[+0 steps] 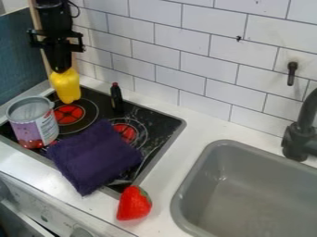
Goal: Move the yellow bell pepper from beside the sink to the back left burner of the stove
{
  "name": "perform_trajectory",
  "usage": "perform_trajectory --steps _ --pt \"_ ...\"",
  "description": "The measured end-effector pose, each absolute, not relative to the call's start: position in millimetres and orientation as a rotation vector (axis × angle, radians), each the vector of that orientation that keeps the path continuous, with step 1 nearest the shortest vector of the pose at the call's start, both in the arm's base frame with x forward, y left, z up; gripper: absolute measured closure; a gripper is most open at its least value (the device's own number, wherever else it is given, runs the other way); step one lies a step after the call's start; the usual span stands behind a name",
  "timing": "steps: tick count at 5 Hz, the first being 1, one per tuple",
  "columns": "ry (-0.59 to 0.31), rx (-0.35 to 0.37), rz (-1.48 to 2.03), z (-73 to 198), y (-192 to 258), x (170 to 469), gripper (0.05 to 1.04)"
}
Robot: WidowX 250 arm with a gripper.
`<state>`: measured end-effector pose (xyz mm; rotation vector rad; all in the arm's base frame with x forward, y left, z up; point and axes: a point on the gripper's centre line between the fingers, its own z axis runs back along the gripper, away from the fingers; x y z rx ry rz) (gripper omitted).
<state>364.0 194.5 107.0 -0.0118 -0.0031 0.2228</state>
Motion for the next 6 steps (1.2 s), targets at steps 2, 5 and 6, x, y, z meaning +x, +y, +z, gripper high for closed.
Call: perform_trajectory --steps 2,5,6 --pt "0.002 -0.003 0.223 106.0 195.4 363.4 0.946" --pt "0.016 -0.022 0.180 106.9 195.4 367.5 0.147" --pt "-0.021 -0.001 0.168 126.7 191.3 357.0 0.070"
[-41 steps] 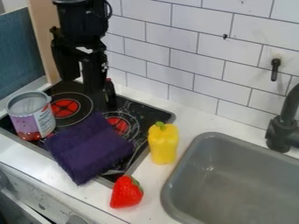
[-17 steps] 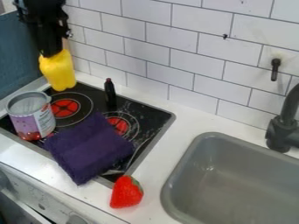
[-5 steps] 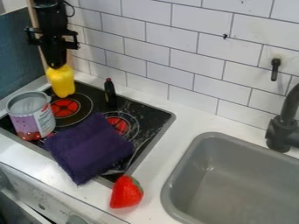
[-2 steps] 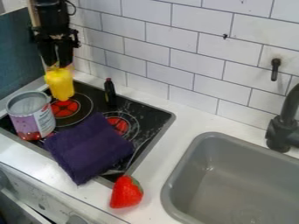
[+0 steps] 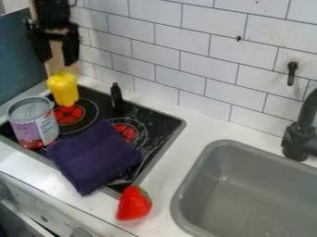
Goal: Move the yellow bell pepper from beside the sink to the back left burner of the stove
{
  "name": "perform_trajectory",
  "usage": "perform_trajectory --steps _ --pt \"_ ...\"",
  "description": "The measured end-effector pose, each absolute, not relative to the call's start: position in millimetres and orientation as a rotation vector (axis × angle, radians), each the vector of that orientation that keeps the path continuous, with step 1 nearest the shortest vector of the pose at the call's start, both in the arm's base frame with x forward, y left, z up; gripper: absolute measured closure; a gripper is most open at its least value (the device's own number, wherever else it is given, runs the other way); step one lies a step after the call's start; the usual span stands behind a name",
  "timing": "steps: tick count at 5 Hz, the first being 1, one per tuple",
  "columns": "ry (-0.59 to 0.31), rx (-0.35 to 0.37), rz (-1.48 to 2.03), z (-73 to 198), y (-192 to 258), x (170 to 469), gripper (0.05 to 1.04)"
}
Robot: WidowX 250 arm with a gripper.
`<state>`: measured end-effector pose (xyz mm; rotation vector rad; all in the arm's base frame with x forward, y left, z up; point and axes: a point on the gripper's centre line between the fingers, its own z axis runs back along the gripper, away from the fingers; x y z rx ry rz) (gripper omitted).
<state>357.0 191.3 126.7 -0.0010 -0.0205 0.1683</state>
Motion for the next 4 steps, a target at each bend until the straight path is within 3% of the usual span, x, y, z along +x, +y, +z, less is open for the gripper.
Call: perform_trajectory --steps 1,2,4 --pt "-0.083 0.025 0.144 153.9 174.8 329.3 0.076" --pt "-0.073 0.040 0.083 166.6 144.4 303.1 0.079" --pt "0.002 -0.056 -0.139 143.2 46.7 274.2 0.079"
